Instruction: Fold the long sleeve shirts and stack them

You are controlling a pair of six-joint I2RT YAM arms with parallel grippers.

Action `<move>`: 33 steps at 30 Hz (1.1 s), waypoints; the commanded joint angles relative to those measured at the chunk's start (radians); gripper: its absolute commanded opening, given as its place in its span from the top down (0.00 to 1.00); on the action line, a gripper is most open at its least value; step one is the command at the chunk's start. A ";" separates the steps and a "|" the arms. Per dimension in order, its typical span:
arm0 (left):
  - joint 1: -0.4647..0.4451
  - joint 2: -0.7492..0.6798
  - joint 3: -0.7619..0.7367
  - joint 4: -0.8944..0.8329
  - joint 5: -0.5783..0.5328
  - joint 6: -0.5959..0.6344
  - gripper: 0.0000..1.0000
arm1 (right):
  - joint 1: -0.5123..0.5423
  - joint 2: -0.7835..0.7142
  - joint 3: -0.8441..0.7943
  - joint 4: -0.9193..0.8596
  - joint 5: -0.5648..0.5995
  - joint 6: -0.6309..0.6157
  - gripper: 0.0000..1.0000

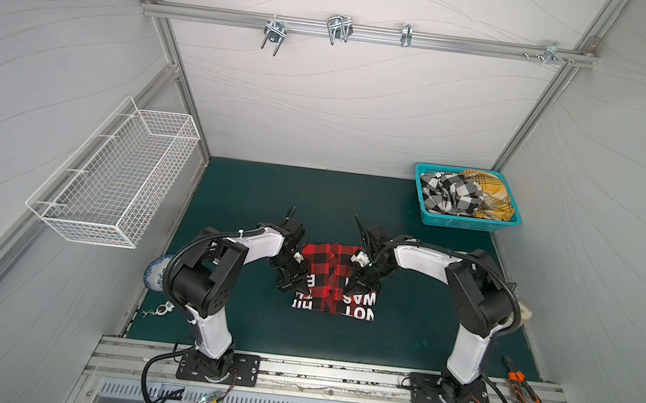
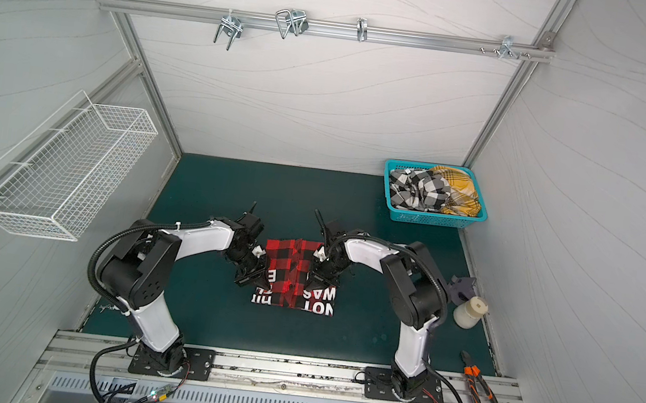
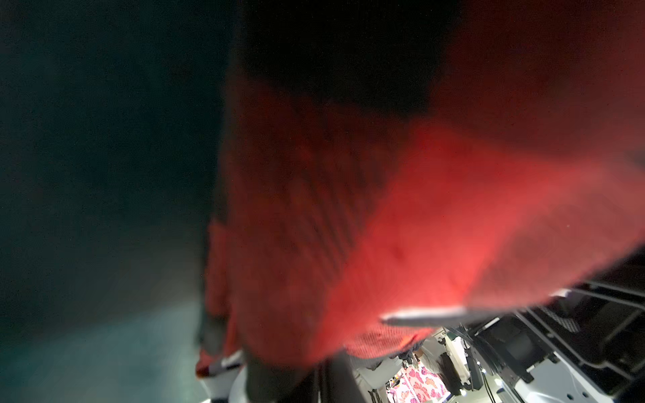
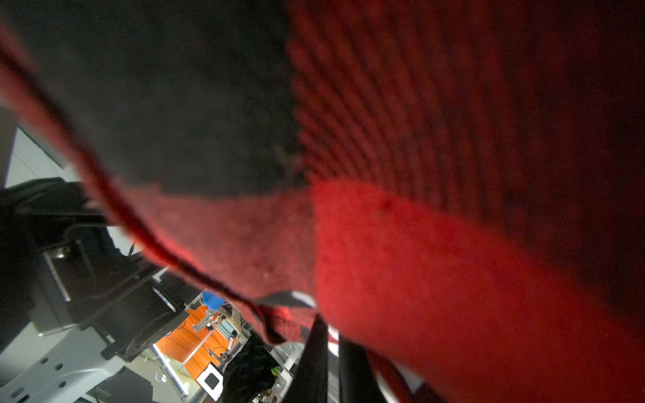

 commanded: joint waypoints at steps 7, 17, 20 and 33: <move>0.006 -0.061 0.054 -0.045 -0.074 0.010 1.00 | -0.024 -0.005 0.054 -0.079 0.051 -0.040 0.87; 0.006 -0.261 0.306 -0.217 -0.355 0.082 1.00 | -0.017 -0.218 0.161 -0.236 0.228 -0.103 0.79; 0.006 -0.351 0.325 -0.182 -0.460 0.105 1.00 | 0.012 -0.280 0.203 -0.322 0.390 -0.135 0.81; 0.026 -0.330 0.295 -0.093 -0.473 0.136 1.00 | -0.102 -0.380 0.072 -0.236 0.364 -0.127 0.96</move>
